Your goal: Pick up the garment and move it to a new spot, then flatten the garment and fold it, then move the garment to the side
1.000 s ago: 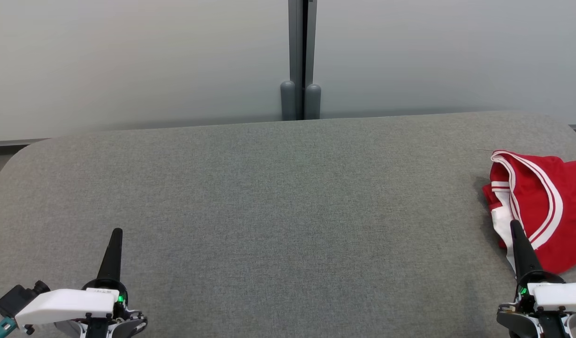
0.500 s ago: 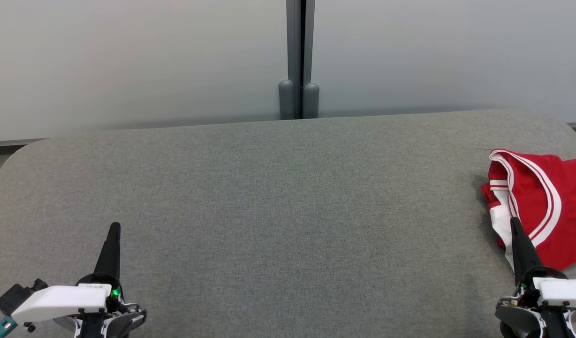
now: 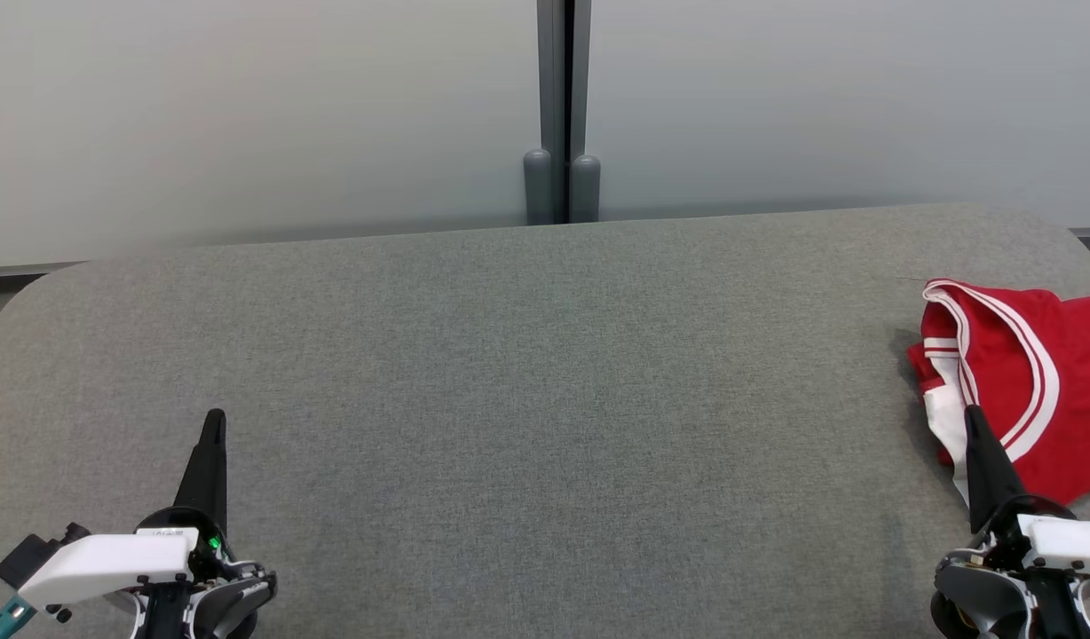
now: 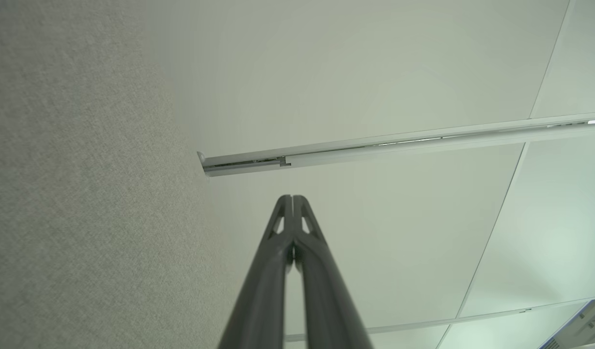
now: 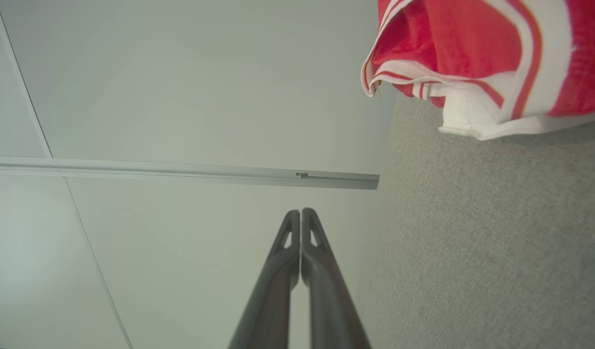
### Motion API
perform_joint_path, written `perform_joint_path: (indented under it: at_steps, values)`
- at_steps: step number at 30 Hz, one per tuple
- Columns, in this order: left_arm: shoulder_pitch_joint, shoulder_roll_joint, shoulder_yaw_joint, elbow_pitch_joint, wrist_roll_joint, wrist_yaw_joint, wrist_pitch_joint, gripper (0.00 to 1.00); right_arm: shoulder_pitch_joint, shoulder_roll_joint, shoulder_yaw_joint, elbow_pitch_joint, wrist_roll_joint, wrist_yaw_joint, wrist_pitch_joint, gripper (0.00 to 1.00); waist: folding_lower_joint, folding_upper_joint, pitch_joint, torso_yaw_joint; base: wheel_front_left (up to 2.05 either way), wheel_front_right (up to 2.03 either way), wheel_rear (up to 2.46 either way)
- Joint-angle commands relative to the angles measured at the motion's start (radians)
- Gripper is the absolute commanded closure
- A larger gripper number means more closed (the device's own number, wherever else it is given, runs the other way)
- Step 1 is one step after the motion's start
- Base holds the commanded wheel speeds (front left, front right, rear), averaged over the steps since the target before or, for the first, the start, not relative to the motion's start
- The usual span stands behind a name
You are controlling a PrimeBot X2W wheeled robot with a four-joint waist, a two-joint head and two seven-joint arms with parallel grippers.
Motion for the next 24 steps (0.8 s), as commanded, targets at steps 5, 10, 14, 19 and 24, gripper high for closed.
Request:
perform_joint_path:
  at_steps: [5, 10, 14, 19, 24]
  values:
    - [-0.025, -0.002, 0.013, 0.004, -0.038, -0.012, 0.011, 1.0, -0.022, 0.002, -0.005, 0.013, 0.045, 0.0, 0.01, 1.0, 0.0, -0.0001, 0.001, -0.002, 0.0, 0.0, 0.0]
    - [-0.025, -0.004, 0.016, 0.006, -0.05, -0.013, 0.015, 1.0, -0.025, 0.003, -0.007, 0.019, 0.056, 0.0, 0.011, 1.0, 0.0, -0.0001, 0.002, -0.003, 0.0, 0.0, 0.0]
    - [-0.024, -0.004, 0.016, 0.006, -0.05, -0.011, 0.015, 1.0, -0.026, 0.004, -0.008, 0.019, 0.054, 0.0, 0.012, 1.0, 0.0, -0.0001, 0.002, -0.003, 0.0, 0.0, 0.0]
    - [-0.024, -0.004, 0.016, 0.006, -0.05, -0.011, 0.015, 1.0, -0.026, 0.005, -0.01, 0.019, 0.052, 0.0, 0.014, 1.0, 0.0, -0.0001, 0.002, -0.003, 0.0, 0.0, 0.0]
    - [-0.024, -0.004, 0.016, 0.006, -0.05, -0.011, 0.015, 1.0, -0.026, 0.006, -0.012, 0.019, 0.05, 0.0, 0.015, 1.0, 0.0, -0.0001, 0.002, -0.003, 0.0, 0.0, 0.0]
